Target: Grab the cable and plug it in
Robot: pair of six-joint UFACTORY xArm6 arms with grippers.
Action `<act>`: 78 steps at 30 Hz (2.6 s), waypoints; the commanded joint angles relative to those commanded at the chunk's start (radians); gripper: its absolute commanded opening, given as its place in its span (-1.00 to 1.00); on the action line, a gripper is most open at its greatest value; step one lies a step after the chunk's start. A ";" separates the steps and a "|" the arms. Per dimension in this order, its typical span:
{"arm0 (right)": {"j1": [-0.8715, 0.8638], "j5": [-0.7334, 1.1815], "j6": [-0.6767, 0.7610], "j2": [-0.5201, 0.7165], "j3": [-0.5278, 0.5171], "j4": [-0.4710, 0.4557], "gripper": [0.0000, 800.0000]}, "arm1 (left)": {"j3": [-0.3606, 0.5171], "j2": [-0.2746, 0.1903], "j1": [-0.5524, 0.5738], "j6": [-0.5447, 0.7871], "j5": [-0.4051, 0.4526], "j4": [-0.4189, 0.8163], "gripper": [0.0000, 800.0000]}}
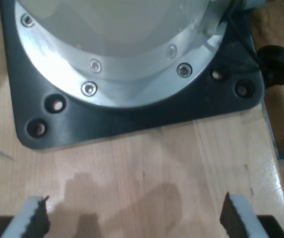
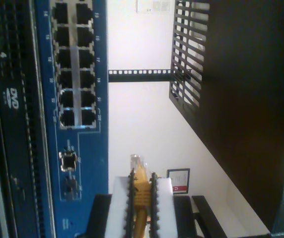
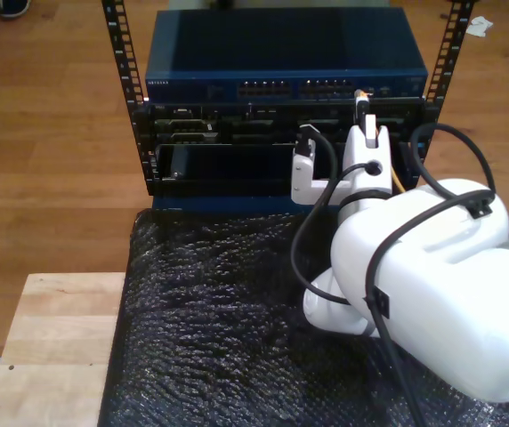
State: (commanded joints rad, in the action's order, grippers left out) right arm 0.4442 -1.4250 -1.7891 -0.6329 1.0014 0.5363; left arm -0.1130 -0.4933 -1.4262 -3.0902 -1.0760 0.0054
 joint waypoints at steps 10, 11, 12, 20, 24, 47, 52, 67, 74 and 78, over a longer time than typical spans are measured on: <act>-0.011 0.040 0.000 -0.034 0.057 0.000 -1.00 | 0.000 -0.002 0.000 0.000 0.000 0.000 1.00; -0.011 0.043 0.000 -0.034 0.058 0.000 -1.00 | 0.000 0.000 0.000 0.000 0.000 0.000 1.00; -0.011 0.046 0.000 -0.035 0.060 0.000 -1.00 | 0.000 0.000 0.000 0.000 0.000 0.000 1.00; -0.029 0.054 0.031 -0.046 0.069 -0.002 -1.00 | 0.000 -0.002 -0.002 0.000 0.000 0.000 1.00; -0.037 0.069 0.048 -0.046 0.069 -0.003 -1.00 | 0.000 -0.002 0.000 0.000 0.000 0.000 1.00; -0.060 0.078 0.153 -0.046 0.064 -0.087 -1.00 | 0.000 0.000 0.000 0.000 0.000 0.000 1.00; -0.060 0.081 0.147 -0.048 0.068 -0.094 -1.00 | 0.000 -0.002 0.000 0.000 0.000 0.000 1.00; -0.063 0.081 0.146 -0.054 0.074 -0.095 -1.00 | 0.000 -0.002 0.000 0.000 0.000 0.000 1.00; -0.064 0.081 0.146 -0.066 0.095 -0.098 -1.00 | 0.000 0.000 0.000 0.000 0.000 0.000 1.00; -0.066 0.087 0.144 -0.077 0.107 -0.101 -1.00 | 0.000 -0.002 0.000 0.000 0.000 0.000 1.00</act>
State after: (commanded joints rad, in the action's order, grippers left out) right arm 0.3782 -1.3376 -1.6448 -0.7096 1.1088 0.4350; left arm -0.1130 -0.4948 -1.4262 -3.0902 -1.0760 0.0054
